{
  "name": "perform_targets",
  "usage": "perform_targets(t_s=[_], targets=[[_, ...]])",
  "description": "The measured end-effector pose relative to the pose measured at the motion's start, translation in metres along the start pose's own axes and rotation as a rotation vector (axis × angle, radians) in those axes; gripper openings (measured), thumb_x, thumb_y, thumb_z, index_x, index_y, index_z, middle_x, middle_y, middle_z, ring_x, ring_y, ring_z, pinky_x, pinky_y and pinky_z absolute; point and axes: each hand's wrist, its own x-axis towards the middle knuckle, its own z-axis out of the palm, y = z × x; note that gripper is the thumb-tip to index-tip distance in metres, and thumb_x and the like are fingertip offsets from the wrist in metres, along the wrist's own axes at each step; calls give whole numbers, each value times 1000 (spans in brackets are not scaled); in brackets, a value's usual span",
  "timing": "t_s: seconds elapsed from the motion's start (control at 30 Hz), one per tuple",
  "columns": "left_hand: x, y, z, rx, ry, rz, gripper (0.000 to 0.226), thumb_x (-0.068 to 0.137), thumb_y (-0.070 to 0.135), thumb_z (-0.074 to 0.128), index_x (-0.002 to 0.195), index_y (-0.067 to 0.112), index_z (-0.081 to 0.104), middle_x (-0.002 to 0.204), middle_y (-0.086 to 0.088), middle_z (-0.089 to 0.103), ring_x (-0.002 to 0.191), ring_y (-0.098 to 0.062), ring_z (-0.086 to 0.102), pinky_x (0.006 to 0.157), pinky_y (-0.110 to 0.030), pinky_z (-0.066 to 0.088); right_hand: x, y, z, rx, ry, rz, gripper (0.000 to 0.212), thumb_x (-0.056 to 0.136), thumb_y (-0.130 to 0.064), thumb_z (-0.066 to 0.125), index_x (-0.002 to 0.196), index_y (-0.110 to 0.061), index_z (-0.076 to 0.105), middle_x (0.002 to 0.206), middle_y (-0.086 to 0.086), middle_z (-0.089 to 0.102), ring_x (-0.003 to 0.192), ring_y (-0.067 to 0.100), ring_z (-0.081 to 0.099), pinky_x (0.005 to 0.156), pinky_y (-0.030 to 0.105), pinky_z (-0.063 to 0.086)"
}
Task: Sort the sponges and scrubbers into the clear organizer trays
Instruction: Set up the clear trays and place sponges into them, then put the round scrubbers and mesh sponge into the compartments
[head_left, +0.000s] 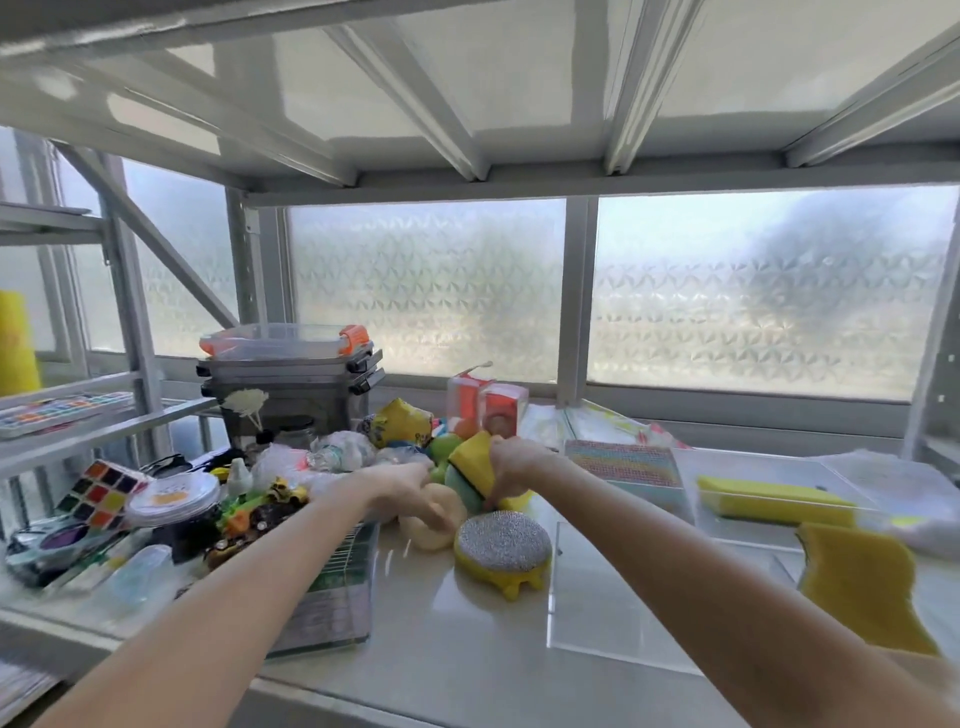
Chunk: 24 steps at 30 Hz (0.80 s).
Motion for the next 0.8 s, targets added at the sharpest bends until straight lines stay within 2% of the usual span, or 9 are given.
perform_targets(t_s=[0.13,0.23,0.33,0.4,0.47,0.57,0.67,0.73,0.8], targets=[[-7,6,-6,136,155,74,57,64,47,75,109,16,59,108,-5,62,100,-22,60,89,-38,53,-20,1,-26,178,149,-84,82,67,-38,80,131,-7,39,127,18,49,114,33,50,95,41,44],[-16,26,-29,23,359,142,36,80,31,68,107,6,62,103,-10,65,90,-21,59,78,-31,48,-60,28,-73,355,354,-152,61,67,-40,79,110,-14,46,113,13,49,100,32,52,82,39,44],[-22,54,-59,-213,340,271,53,71,46,66,108,10,58,104,-11,65,90,-25,64,82,-45,54,-112,91,-109,426,477,-110,49,70,-41,78,99,-17,47,106,10,52,94,29,50,73,34,38],[-30,81,-61,-299,287,360,63,63,51,61,110,9,57,111,-17,63,97,-33,63,88,-54,52,-143,141,-117,435,451,-27,45,72,-40,76,98,-16,49,109,11,56,98,32,54,78,39,45],[-60,120,-44,-366,138,469,49,77,40,59,105,0,55,108,-20,62,92,-32,60,77,-43,51,-169,188,-114,428,364,56,40,75,-38,74,98,-17,50,111,10,56,102,34,57,88,46,49],[-76,151,-13,-322,-4,516,23,93,27,53,105,7,56,92,-10,60,82,-20,55,70,-26,45,-195,239,-94,446,227,135,32,77,-30,74,98,-22,52,118,9,56,112,31,55,95,45,48],[-73,151,11,-254,6,502,37,89,30,61,112,4,49,91,-5,58,75,-11,56,58,-16,47,-207,260,-72,508,159,148,27,80,-20,73,97,-28,53,124,12,56,118,28,53,96,41,45],[-70,145,19,-217,28,449,48,82,35,68,112,5,45,91,-6,56,71,-11,56,50,-17,47,-207,262,-61,544,132,159,25,83,-17,69,98,-27,53,122,13,57,117,28,53,93,41,45],[-72,141,25,-158,57,451,53,78,36,73,112,7,44,92,-5,56,73,-13,57,52,-20,52,-205,260,-54,601,134,153,20,85,-15,65,99,-23,54,116,14,60,113,31,57,89,42,46]])
